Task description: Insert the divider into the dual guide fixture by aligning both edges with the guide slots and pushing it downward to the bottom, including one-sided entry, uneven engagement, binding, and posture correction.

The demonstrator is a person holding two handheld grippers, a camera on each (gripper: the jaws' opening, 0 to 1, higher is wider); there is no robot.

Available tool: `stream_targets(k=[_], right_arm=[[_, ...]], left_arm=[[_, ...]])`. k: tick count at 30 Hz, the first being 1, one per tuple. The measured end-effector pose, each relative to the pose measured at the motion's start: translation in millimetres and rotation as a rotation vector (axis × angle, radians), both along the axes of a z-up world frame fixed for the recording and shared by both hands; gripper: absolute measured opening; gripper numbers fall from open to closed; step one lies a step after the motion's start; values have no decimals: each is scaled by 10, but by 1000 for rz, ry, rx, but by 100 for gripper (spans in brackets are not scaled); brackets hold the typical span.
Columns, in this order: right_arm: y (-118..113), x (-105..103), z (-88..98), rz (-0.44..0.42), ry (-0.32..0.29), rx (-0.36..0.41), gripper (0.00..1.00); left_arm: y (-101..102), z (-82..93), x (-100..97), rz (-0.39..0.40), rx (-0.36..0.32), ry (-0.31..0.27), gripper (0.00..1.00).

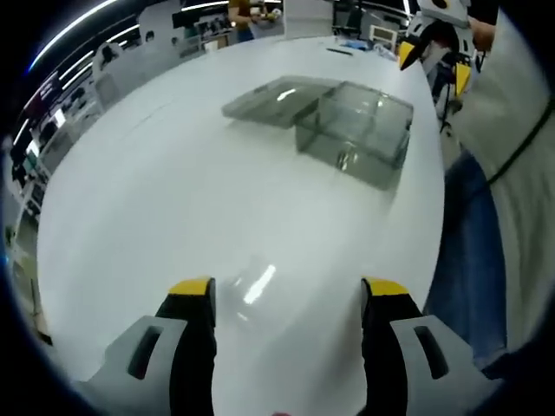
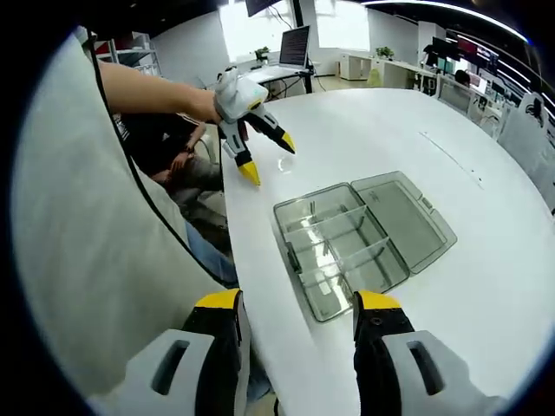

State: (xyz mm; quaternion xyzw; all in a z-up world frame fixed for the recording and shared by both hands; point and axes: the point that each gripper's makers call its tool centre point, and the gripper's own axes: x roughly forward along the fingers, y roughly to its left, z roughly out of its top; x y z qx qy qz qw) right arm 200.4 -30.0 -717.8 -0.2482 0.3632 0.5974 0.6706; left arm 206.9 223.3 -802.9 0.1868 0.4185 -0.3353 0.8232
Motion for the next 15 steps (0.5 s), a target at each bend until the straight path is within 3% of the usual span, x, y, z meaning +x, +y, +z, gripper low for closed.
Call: stream_targets(k=[15], right_arm=[[-8, 1, 1, -8, 8, 2, 47]], left_arm=[[111, -37, 64, -137, 65, 20, 54]])
